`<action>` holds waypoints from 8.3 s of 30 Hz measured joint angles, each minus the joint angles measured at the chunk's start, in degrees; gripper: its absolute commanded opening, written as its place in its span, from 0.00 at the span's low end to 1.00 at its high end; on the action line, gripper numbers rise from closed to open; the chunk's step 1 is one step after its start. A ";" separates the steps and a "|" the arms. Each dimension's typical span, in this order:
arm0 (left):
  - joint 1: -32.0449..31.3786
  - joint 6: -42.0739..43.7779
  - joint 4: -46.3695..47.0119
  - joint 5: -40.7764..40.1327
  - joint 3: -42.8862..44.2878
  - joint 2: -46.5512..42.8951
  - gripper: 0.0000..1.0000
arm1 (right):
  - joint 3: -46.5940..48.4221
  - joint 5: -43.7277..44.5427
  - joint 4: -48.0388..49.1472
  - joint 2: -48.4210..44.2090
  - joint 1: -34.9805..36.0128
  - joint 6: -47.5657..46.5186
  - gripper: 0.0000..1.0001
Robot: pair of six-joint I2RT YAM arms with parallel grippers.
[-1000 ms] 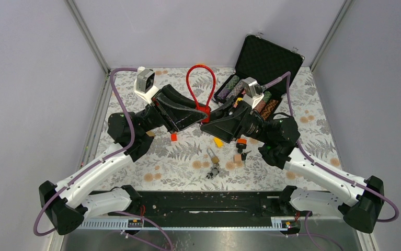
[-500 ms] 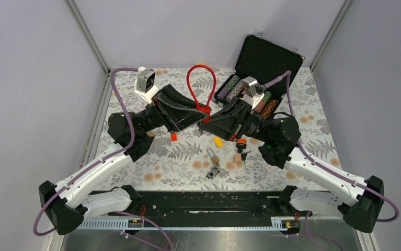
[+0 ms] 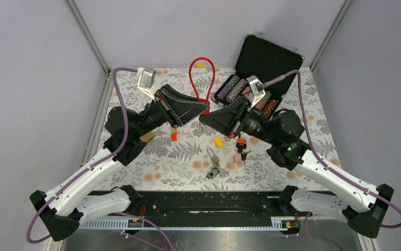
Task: Lock with the key
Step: Lock the lock, then place the key at the center of the board, then place the lock at the center of the board, then pick up the lock from the center of the board, then lock the lock.
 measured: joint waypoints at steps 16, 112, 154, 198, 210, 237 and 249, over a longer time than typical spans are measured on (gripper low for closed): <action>-1.20 3.21 -39.19 -23.52 10.05 2.58 0.00 | 8.72 15.02 -30.56 3.04 0.02 -10.64 0.33; -0.02 21.75 -30.80 -17.79 6.21 -11.93 0.00 | 2.51 -33.18 -28.83 5.60 -8.24 -20.09 0.00; 23.58 15.50 -42.97 -8.20 14.69 56.78 0.30 | 45.42 18.78 -57.99 69.22 -14.10 -27.36 0.32; 24.41 14.16 -46.51 -15.28 -15.91 -6.93 0.99 | 10.34 30.95 -59.60 48.63 4.07 -24.37 0.26; 24.06 14.99 -46.75 -10.64 -21.18 -8.46 0.99 | 10.47 31.50 -61.16 41.46 4.15 -19.10 0.24; -3.50 14.45 -14.49 -21.75 -29.79 -8.28 0.85 | 16.28 33.68 -59.21 17.51 4.15 10.88 0.20; -6.51 10.29 -2.54 -30.38 -34.62 -8.07 0.56 | 15.34 32.98 -57.44 17.27 4.15 15.26 0.22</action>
